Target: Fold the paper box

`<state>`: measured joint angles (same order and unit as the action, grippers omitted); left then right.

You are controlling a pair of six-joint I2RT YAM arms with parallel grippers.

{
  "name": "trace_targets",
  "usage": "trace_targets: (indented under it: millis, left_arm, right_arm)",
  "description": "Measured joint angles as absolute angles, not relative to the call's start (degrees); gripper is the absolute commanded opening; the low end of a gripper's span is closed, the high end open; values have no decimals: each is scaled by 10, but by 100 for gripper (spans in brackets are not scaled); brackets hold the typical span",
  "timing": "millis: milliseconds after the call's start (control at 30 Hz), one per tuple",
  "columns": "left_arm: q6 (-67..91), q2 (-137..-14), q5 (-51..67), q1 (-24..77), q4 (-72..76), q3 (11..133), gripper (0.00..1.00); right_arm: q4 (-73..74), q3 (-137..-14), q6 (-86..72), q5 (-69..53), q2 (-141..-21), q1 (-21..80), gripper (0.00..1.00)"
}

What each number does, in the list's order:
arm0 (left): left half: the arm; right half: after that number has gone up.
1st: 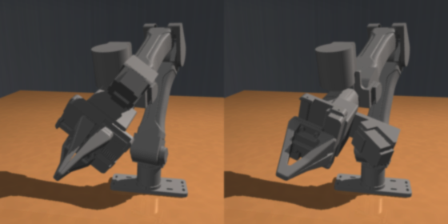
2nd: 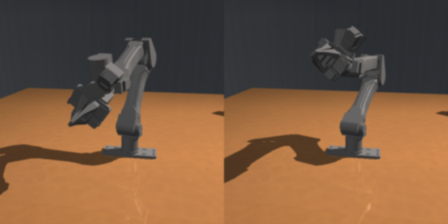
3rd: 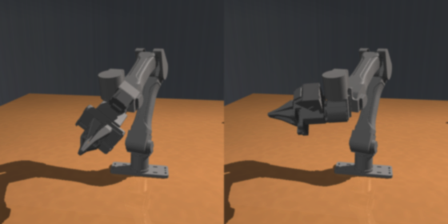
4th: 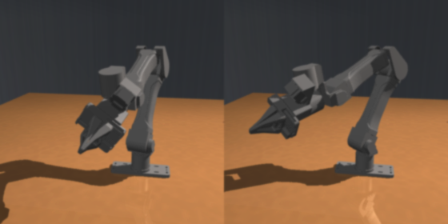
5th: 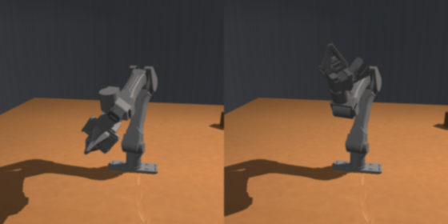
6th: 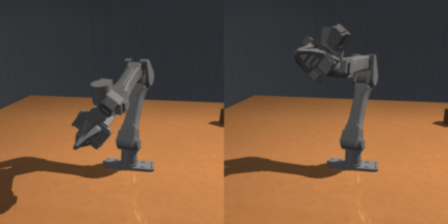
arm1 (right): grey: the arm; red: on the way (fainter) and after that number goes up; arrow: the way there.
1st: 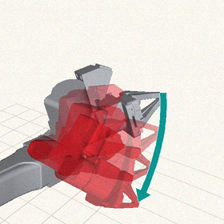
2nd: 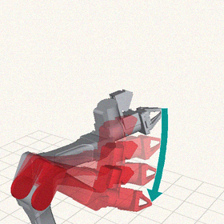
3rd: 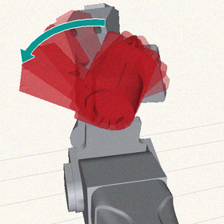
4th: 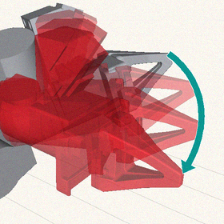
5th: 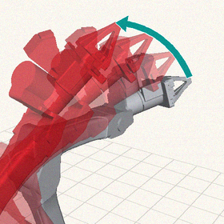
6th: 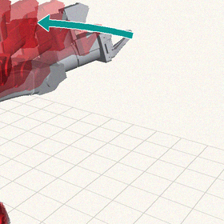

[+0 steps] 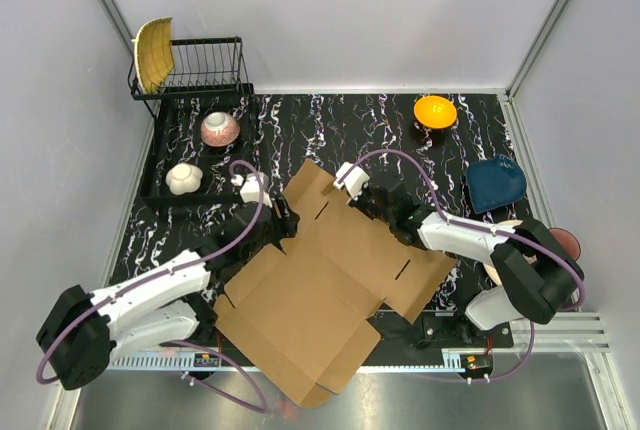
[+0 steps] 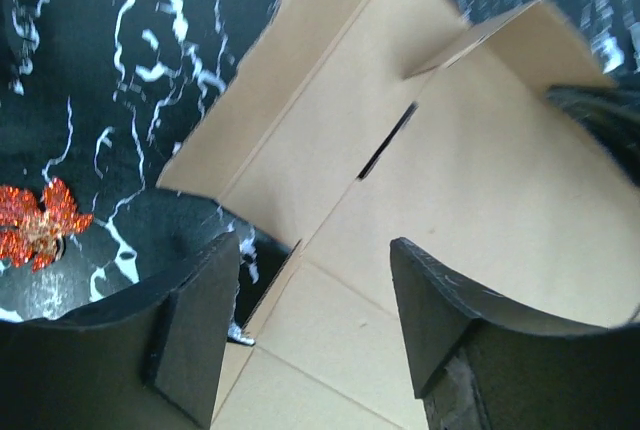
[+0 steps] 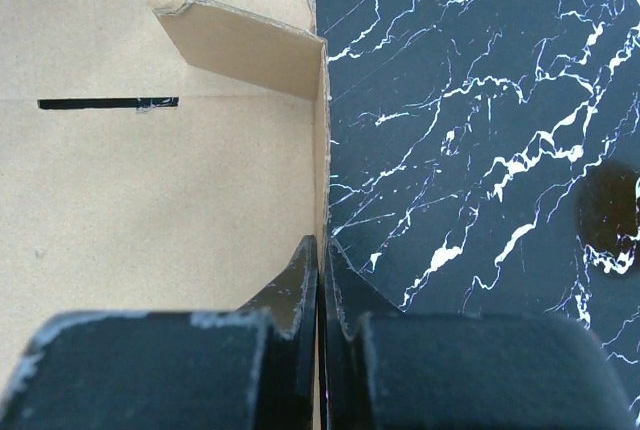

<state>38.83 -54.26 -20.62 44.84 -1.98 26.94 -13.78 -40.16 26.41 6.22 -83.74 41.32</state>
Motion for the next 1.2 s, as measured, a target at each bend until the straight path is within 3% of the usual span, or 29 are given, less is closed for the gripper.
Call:
trace_targets:
  millis: [133,367,433,467,567,600,733,833,967,1200]
  left_arm:
    - [392,-591,-196,450,-42,270,38]
    - [395,-666,-180,478,-73,276,15]
    - [391,-666,-177,489,-69,276,15]
    - [389,-666,-177,494,-67,276,15]
    - [385,-666,-176,515,-64,277,30]
    - [383,-665,-177,521,-65,278,46]
    - [370,-632,-194,529,-92,298,80]
    - [358,-568,-225,514,-113,339,88]
    - [342,-516,-270,457,-95,403,89]
    - [278,-588,-277,371,-26,448,88]
  right_arm:
    - [-136,-402,262,64,-845,413,0]
    - [-136,-402,261,64,-847,413,0]
    - [-136,-402,261,64,-847,413,0]
    - [-136,-403,261,65,-848,413,0]
    - [-136,-404,261,67,-850,413,0]
    - [-136,-404,261,67,-851,413,0]
    - [-133,-405,263,66,-853,414,0]
    - [-134,-407,280,75,-852,414,0]
    - [-147,-409,332,101,-849,414,0]
    - [-151,-463,409,108,-848,414,0]
